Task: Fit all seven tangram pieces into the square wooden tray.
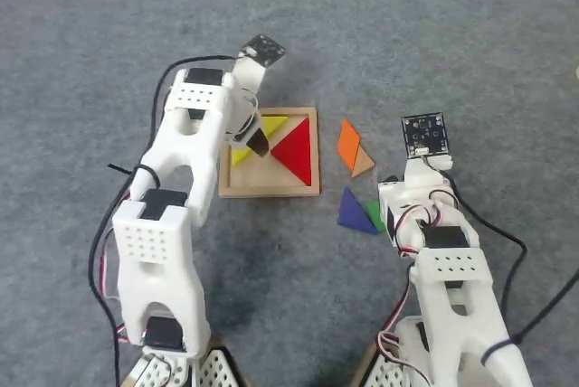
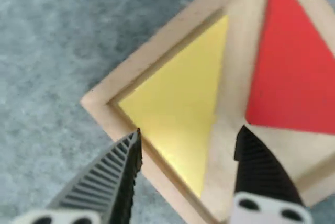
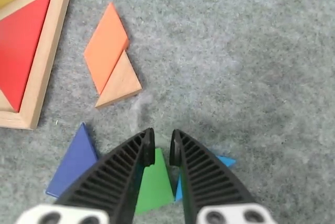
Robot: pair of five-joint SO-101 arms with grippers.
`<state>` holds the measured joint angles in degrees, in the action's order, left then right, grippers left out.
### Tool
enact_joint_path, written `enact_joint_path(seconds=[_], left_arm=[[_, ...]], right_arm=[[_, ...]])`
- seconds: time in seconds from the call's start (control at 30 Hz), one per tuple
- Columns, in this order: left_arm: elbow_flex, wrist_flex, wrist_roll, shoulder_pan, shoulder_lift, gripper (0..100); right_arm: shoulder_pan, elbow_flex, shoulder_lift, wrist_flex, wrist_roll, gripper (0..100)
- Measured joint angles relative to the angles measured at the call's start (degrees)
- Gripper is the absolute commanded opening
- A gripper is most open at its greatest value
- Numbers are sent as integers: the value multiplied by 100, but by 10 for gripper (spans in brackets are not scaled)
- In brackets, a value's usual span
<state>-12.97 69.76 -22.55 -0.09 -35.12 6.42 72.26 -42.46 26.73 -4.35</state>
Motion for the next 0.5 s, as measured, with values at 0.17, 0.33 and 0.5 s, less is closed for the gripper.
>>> enact_joint_path(seconds=[0.17, 0.33, 0.5], left_arm=[[-132, -44, 193, -9, -264, 276], [-791, -35, 703, 0, -756, 276], [-1925, 378, 862, 26, -1459, 276]], right_arm=[[0, 0, 0, 0, 0, 65], [0, 0, 0, 0, 0, 65], [0, 0, 0, 0, 0, 65]])
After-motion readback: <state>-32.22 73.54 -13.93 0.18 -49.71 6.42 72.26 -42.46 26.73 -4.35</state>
